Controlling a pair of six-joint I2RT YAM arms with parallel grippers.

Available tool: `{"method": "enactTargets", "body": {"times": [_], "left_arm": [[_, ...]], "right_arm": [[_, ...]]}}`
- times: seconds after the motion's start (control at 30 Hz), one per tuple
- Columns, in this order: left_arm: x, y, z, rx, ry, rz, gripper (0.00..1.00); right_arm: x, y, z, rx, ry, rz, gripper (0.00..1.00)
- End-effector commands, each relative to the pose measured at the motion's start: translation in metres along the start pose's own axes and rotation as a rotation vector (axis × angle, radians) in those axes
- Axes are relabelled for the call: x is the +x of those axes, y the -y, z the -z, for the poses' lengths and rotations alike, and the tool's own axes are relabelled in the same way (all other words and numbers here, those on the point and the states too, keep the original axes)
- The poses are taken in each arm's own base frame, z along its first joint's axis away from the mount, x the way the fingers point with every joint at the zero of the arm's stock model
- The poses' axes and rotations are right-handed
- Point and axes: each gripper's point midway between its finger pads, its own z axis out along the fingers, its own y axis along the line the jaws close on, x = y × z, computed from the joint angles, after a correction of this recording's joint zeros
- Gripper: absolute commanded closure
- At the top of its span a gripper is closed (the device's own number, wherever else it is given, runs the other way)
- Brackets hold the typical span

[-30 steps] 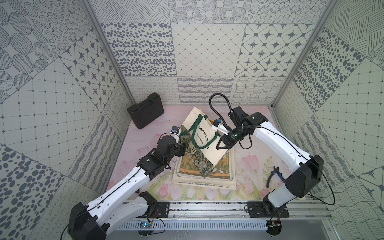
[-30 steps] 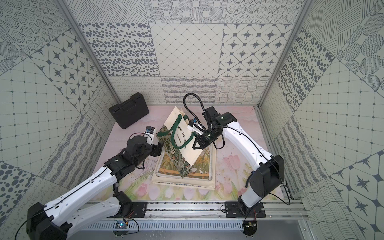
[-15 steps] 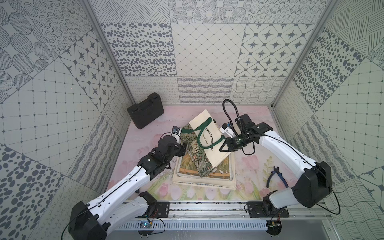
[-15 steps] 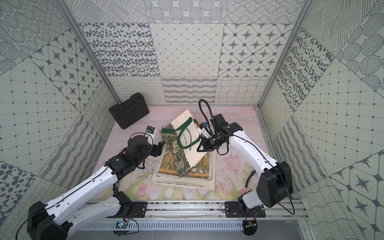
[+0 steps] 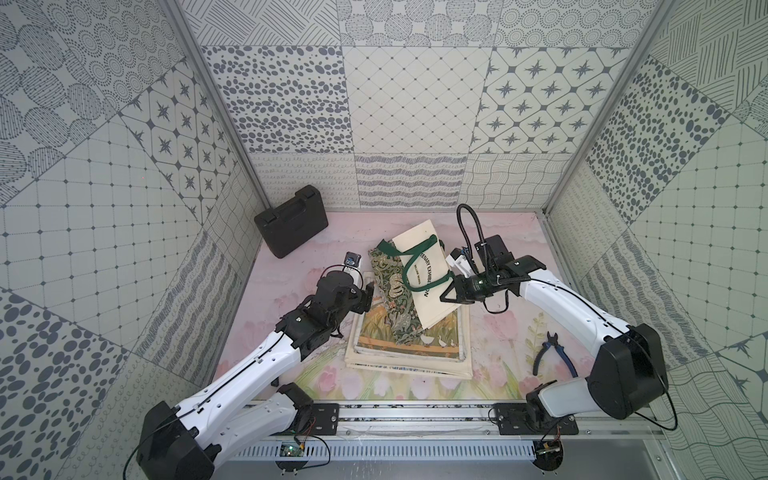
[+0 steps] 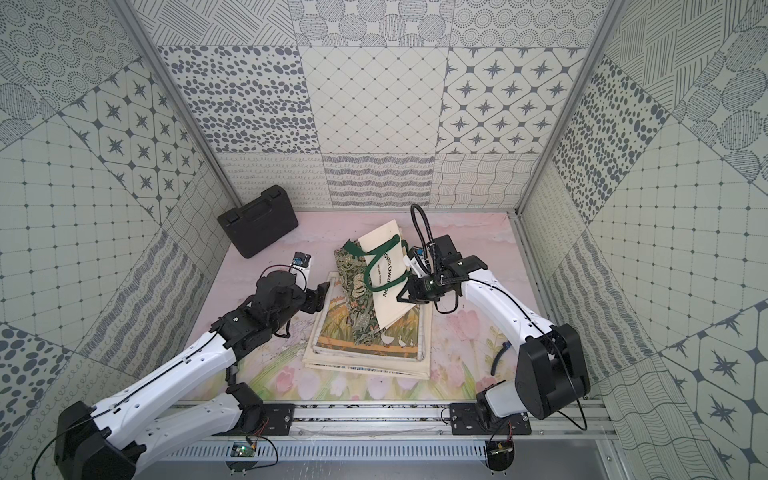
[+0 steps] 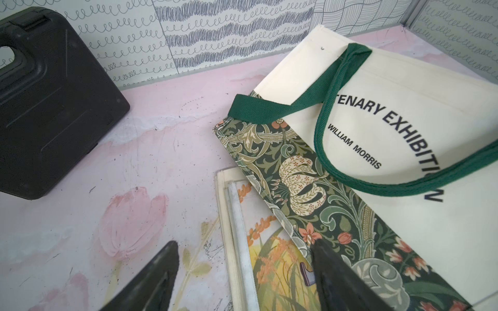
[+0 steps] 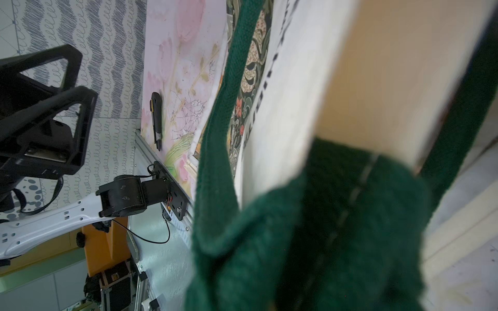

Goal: Put away the canvas bag
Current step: Place the canvas bag at the center of the board.

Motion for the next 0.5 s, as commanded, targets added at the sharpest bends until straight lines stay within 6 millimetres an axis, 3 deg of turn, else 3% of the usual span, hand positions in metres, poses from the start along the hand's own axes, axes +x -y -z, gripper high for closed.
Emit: {"method": "enactTargets", "body": {"times": [0.0, 0.17, 0.47], "left_arm": [[-0.003, 0.000, -0.002, 0.007, 0.004, 0.019, 0.21], [-0.006, 0.001, -0.002, 0.008, 0.011, 0.020, 0.21], [-0.005, 0.002, -0.003, 0.013, 0.004, 0.024, 0.21]], "right_arm": [[0.003, -0.010, -0.003, -0.084, 0.052, -0.055, 1.00], [0.015, -0.016, -0.018, -0.183, 0.058, -0.151, 1.00], [0.012, -0.031, -0.043, -0.279, 0.038, -0.232, 1.00]]}}
